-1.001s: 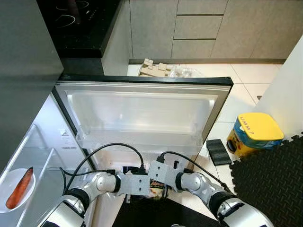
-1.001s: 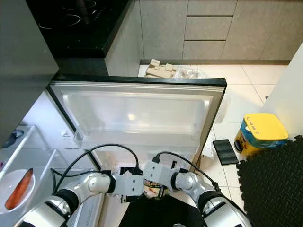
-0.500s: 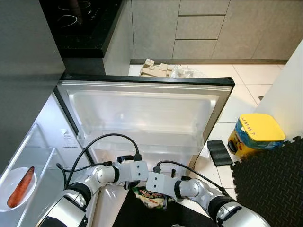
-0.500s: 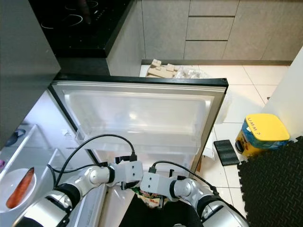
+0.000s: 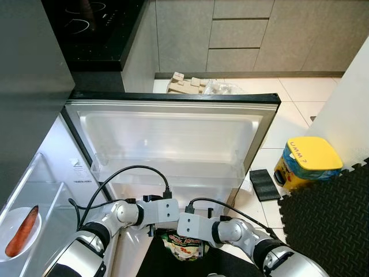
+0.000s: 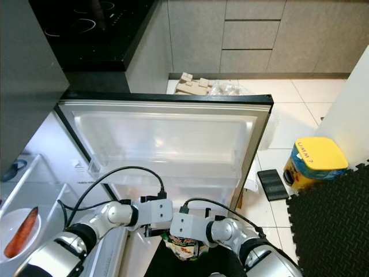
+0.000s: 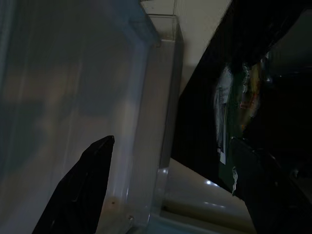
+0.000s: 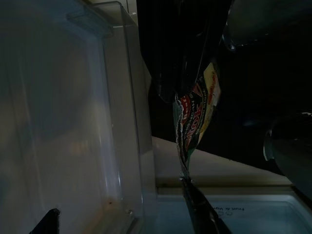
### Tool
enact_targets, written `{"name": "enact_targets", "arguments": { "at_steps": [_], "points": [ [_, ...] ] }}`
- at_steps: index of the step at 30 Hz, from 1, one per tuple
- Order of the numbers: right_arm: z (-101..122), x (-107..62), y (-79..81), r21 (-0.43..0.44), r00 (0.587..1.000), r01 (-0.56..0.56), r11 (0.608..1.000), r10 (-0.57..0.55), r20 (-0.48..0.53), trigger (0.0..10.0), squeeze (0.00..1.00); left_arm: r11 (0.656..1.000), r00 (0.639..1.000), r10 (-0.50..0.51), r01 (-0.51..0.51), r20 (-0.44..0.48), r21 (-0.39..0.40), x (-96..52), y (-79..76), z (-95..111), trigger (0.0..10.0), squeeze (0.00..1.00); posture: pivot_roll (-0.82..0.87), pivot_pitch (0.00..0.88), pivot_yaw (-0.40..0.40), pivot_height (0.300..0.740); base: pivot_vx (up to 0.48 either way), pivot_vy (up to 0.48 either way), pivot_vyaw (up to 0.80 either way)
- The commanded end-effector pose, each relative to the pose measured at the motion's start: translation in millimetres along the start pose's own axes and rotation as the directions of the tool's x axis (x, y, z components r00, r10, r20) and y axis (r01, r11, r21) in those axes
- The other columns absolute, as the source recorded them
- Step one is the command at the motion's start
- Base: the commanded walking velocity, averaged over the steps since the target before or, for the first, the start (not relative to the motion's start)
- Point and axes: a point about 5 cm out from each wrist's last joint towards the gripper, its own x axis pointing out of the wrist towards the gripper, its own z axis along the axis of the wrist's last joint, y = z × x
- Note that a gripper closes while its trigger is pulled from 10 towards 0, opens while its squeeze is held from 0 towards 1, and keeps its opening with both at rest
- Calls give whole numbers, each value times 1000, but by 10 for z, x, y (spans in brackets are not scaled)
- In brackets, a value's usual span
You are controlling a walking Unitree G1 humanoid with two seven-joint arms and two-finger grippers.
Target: Restocking fridge
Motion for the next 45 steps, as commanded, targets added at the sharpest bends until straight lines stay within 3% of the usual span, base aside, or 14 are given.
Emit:
{"name": "enact_targets", "arguments": {
  "at_steps": [1,6,8,13,22,28,34,38,45],
  "points": [
    [127,20,-55,-30,997,24,999,-22,69,10000,0,999,999,-35,34,-28,-18,-94,-76,-158,10000,0,-183,78,7,715,0,0,0],
    [21,-17,-9,-2,999,27,1000,-27,41,10000,0,997,999,-45,45,-12,-61,-173,-77,-224,10000,0,-182,73,8,715,0,0,0],
    [-63,-47,21,26,999,36,999,-36,15,10000,0,990,996,-84,85,13,-114,-176,-104,-223,10000,0,-182,71,8,715,0,0,0],
    [-107,-67,45,33,999,36,999,-36,8,10000,0,996,999,-50,50,-9,-76,-149,-109,-219,10000,0,-182,70,9,715,0,0,0],
    [-63,-58,19,43,998,52,998,-53,34,10000,0,993,999,29,-23,45,-116,-79,-86,-121,10000,0,-189,70,12,715,0,0,0],
    [-37,-53,-6,51,997,63,997,-65,45,10000,0,991,998,14,-6,62,-130,-50,-122,-97,10000,0,-192,71,12,715,0,0,0],
    [-56,-75,-89,104,994,104,989,-107,28,10000,0,975,995,-79,91,64,-203,-14,-250,-125,10000,0,-193,70,8,715,0,0,0],
    [-167,-157,-147,202,984,172,964,-177,4,10000,0,957,998,-7,24,56,-290,-74,-214,-210,10000,0,-196,69,12,715,0,0,0],
    [-215,-201,-157,230,980,195,954,-201,4,10000,0,950,999,6,11,53,-314,-104,-274,-274,10000,0,-195,71,15,715,0,0,0]
  ]
}}
